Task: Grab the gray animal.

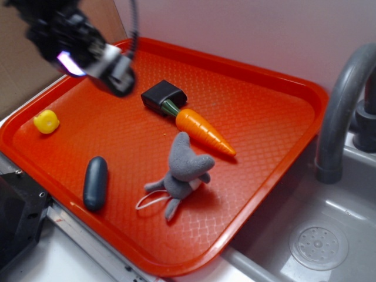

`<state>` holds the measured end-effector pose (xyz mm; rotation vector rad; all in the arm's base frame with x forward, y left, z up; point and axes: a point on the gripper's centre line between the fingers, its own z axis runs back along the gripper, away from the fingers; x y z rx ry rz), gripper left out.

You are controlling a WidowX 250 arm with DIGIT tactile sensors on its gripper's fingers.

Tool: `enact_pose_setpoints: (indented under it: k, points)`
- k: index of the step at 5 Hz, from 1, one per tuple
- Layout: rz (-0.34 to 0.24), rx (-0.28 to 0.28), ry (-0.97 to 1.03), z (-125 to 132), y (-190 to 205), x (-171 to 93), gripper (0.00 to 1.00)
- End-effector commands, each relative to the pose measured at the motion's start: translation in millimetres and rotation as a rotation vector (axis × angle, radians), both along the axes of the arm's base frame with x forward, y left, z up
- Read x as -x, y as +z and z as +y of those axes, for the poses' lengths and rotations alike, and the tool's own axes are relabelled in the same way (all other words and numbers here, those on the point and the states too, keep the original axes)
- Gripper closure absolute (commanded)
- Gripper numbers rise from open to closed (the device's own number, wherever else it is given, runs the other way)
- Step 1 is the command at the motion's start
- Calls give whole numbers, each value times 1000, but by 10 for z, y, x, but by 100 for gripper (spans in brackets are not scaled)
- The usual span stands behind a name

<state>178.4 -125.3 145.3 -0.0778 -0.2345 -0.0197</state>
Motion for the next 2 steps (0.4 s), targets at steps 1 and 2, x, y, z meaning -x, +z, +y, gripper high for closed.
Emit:
enact_pose_setpoints:
  k: [1,2]
  points:
    - [31,-3,-92,-283,-355,-143,0]
    - [61,-29,-116,-338,-567,-150,0]
